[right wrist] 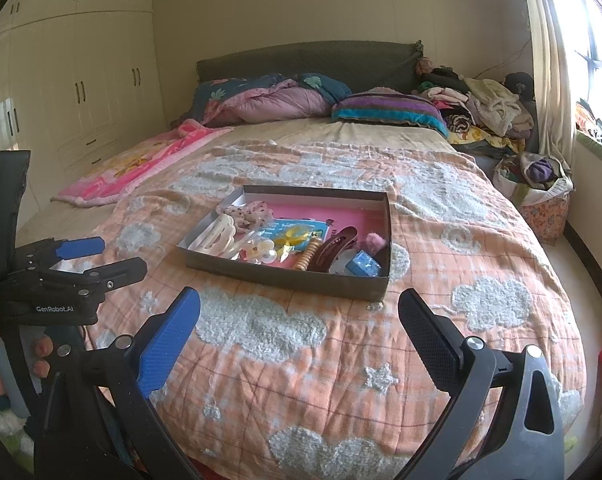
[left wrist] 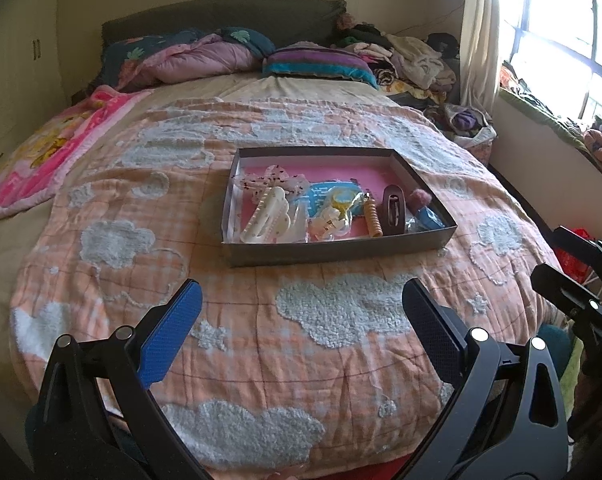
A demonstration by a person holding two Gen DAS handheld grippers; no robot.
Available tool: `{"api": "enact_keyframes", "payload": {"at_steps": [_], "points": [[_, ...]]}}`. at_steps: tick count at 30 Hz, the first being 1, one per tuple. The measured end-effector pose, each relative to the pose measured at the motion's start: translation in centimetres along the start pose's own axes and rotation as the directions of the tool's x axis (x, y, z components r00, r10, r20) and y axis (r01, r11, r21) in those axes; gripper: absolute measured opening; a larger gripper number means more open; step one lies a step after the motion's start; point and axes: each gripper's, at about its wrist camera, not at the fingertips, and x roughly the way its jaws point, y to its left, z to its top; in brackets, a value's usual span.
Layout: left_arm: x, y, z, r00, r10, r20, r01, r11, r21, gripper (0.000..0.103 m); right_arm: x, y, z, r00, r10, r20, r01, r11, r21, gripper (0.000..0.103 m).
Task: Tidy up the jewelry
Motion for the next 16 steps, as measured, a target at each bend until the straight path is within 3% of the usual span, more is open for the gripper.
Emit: {"api": "enact_keyframes", "payload": {"at_steps": [6, 12, 14, 16], "points": [[0.2, 0.3, 0.1, 1.000, -0.029, 0.002, 0.029, 0.999, -0.036, 0.094, -0.1, -1.7, 0.0, 1.000, -0.025, 0.009, 0.025, 0.999, 0.020, 0.099], [1.4, 4.8, 2.1, 0.998, 0.063, 0.011, -0.060, 0.986, -0.153, 0.094, 1.1, -7.0, 0.7, 0.995, -0.101, 0.004, 0.100, 0.990, 0.095, 0.099], [1.0, 8.6, 3.6, 0.987, 0.157, 0.031, -0.147, 0.967, -0.206, 0.094, 1.9, -9.6, 1.0, 0.988, -0.154, -0.012, 0.154, 0.981, 0.115, 0.099], [-0.4, 13.4, 5.5, 0.958, 0.278, 0.065, -0.254, 0.934, -0.249, 0.094, 3.3, -13.0, 1.6, 0.976, -0.217, -0.032, 0.219, 0.968, 0.123, 0.099]]}}
